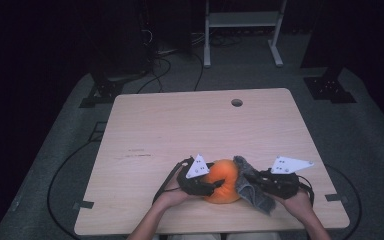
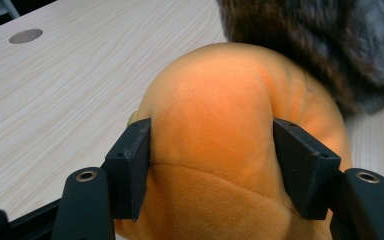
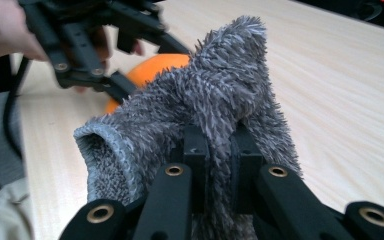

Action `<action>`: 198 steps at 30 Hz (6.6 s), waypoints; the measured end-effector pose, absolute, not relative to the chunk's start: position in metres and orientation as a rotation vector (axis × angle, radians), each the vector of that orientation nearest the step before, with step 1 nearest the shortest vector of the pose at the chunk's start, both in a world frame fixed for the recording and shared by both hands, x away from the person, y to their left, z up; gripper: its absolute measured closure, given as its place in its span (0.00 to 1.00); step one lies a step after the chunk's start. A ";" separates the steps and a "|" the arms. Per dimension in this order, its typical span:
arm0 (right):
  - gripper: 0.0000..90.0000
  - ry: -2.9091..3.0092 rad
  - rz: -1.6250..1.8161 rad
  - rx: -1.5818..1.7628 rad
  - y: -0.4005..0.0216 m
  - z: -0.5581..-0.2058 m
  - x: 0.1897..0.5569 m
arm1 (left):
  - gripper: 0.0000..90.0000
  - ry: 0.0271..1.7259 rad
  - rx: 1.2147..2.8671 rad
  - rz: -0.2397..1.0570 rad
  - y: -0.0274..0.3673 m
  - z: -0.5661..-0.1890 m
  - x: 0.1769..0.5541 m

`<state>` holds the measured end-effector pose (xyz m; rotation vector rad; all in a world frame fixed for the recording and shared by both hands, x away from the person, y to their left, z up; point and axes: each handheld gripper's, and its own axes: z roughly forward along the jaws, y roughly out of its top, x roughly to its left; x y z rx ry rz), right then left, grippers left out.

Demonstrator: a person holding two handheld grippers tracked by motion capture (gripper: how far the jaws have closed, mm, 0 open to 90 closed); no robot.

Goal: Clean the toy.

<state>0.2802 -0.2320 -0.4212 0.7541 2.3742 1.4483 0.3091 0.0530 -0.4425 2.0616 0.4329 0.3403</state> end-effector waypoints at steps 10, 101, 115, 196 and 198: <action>0.90 2.407 1.368 0.790 -0.226 -0.438 0.282 | 0.38 0.405 2.048 0.357 0.050 -0.437 0.307; 0.90 2.288 1.333 0.730 -0.238 -0.409 0.271 | 0.35 0.338 2.031 0.334 0.034 -0.430 0.294; 0.90 2.317 1.376 0.661 -0.228 -0.398 0.269 | 0.36 0.207 2.049 0.408 0.030 -0.431 0.284; 0.90 2.247 1.503 1.085 -0.253 -0.452 0.299 | 0.41 0.419 1.995 0.290 0.068 -0.436 0.311; 0.90 2.204 1.572 1.057 -0.251 -0.445 0.296 | 0.41 0.432 1.986 0.285 0.070 -0.437 0.312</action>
